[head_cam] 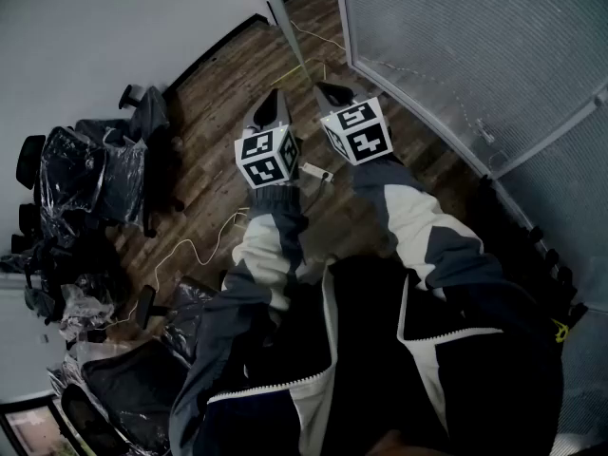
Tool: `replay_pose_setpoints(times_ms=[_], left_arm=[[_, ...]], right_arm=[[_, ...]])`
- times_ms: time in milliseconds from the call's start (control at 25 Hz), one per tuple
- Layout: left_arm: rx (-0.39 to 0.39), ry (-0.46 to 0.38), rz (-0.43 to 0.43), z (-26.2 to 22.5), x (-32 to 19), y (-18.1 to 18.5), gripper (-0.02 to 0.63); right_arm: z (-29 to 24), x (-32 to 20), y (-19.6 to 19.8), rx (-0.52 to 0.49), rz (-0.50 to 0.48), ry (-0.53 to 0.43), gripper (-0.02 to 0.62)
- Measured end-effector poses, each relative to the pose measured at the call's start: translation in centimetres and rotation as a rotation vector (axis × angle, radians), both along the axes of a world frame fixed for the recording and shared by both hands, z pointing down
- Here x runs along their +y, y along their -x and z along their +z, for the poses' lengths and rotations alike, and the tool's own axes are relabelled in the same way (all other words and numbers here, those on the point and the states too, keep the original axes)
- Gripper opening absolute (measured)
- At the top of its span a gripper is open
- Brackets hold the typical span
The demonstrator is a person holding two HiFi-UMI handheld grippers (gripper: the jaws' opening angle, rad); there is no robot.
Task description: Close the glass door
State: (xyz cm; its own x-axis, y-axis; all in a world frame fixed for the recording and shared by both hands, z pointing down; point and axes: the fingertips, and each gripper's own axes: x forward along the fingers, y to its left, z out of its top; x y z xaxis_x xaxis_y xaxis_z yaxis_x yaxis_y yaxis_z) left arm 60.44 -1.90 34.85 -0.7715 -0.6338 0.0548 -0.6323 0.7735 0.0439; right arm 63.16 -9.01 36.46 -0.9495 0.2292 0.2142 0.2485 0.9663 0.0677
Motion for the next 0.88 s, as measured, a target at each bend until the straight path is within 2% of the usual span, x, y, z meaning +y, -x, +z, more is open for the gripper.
replay_pose_setpoints(times_ms=[440,680,880], left_arm=[[0.027,-0.021,-0.007,1.2,1.6,2.4,0.002],[0.038,-0.021,-0.001,2.1,3.6,4.9,0.002],[0.09,-0.076,0.021,3.7,6.6,7.2,0.002]], right_arm=[[0.7,1.7,2.2,0.017,-0.026,0.033,0.005],[0.8,3.6,4.4,-0.008,-0.024,-0.013,0.005],[2.0,6.4,6.5,0.002,-0.027,-0.033,0.005]])
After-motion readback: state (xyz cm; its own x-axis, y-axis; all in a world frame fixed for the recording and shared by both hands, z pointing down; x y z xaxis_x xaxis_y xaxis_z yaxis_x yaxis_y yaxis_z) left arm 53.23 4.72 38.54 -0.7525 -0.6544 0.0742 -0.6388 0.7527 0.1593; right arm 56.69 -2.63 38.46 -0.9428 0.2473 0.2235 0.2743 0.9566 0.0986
